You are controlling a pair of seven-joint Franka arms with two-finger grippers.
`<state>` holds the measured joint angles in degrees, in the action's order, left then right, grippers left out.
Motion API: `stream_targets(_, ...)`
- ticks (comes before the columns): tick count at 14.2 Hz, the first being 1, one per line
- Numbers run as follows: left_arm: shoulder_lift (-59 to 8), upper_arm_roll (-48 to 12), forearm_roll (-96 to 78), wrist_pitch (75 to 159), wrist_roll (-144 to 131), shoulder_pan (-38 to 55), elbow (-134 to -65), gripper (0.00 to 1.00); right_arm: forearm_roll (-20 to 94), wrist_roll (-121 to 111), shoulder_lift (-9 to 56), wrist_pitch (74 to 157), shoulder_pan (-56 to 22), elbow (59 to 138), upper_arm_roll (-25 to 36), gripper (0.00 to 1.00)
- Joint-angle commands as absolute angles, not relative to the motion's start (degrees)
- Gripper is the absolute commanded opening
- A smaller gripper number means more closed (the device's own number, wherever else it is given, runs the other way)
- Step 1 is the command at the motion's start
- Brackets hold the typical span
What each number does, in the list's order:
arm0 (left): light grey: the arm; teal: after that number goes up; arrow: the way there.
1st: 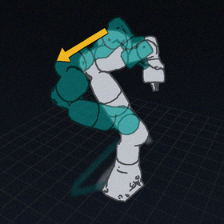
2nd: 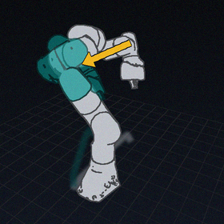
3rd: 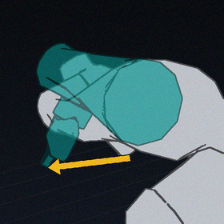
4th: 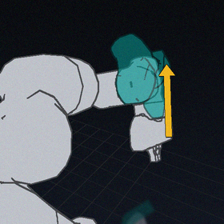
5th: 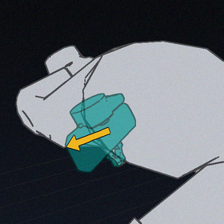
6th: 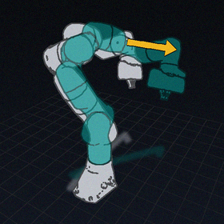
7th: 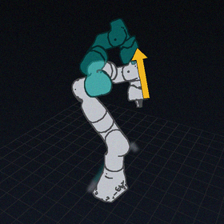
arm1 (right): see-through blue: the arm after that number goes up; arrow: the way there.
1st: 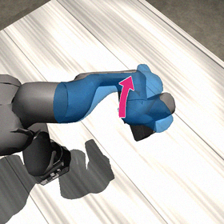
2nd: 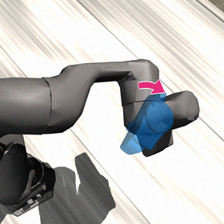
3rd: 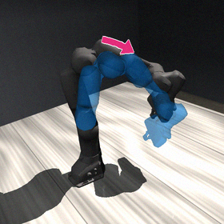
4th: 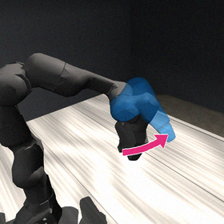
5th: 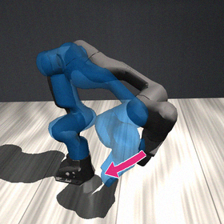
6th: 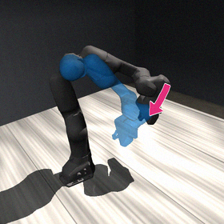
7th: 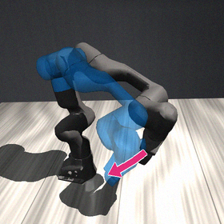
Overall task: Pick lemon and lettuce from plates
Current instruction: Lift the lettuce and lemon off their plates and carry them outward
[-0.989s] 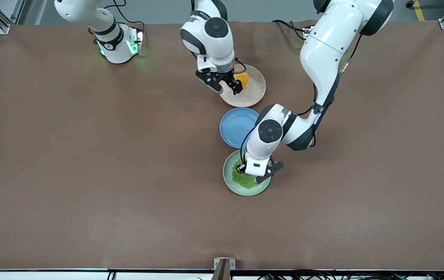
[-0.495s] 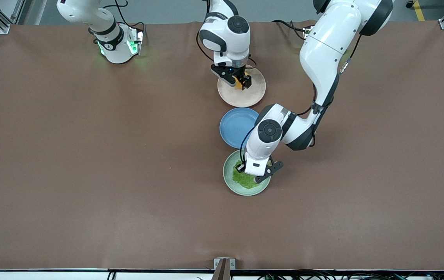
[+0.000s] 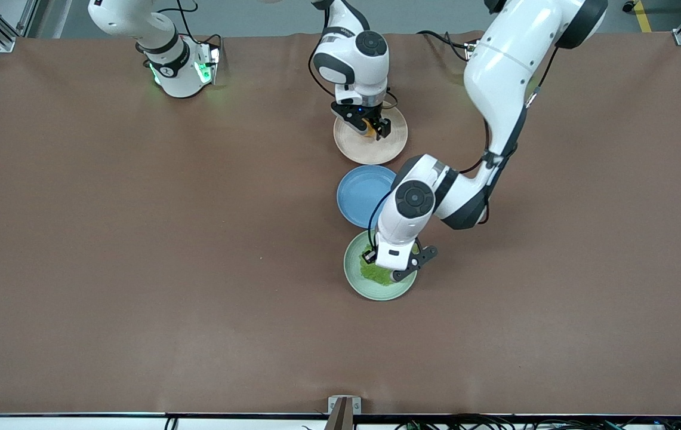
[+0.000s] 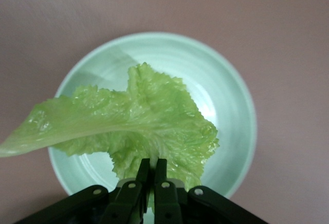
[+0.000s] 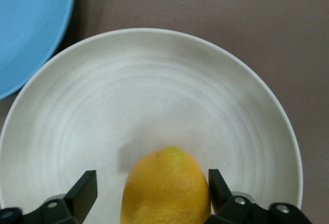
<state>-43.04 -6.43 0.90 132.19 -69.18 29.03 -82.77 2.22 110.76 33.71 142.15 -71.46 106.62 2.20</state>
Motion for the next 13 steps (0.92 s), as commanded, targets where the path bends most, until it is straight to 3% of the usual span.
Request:
stream_targets(1,-35.44,-6.59,1.14,125.1,-68.82,26.55,-84.37,0.0,0.79,109.79,33.93,141.07,-72.16,105.64,2.73,0.47)
stream_targets(2,-33.24,-6.59,1.14,120.63,-67.69,25.32,-84.55,0.0,0.79,109.25,33.66,139.59,-71.9,105.47,2.72,0.22)
stream_targets(3,-31.31,-6.68,1.14,116.76,-66.46,24.09,-84.99,0.0,0.88,109.16,33.49,137.74,-71.37,104.42,2.72,0.05)
stream_targets(4,-28.85,-6.94,0.53,114.11,-65.14,21.99,-86.64,0.0,0.88,108.81,33.14,134.94,-70.93,103.2,2.9,0.0)
stream_targets(10,-15.13,-11.95,-1.93,113.9,-53.11,6.7,-105.61,0.0,1.58,86.8,23.57,121.66,-60.14,102.13,2.99,0.0)
stream_targets(13,-11.17,-11.95,-1.93,120.47,-48.35,2.48,-115.45,0.0,1.58,73.78,20.58,119.88,-52.15,104.05,2.99,0.0)
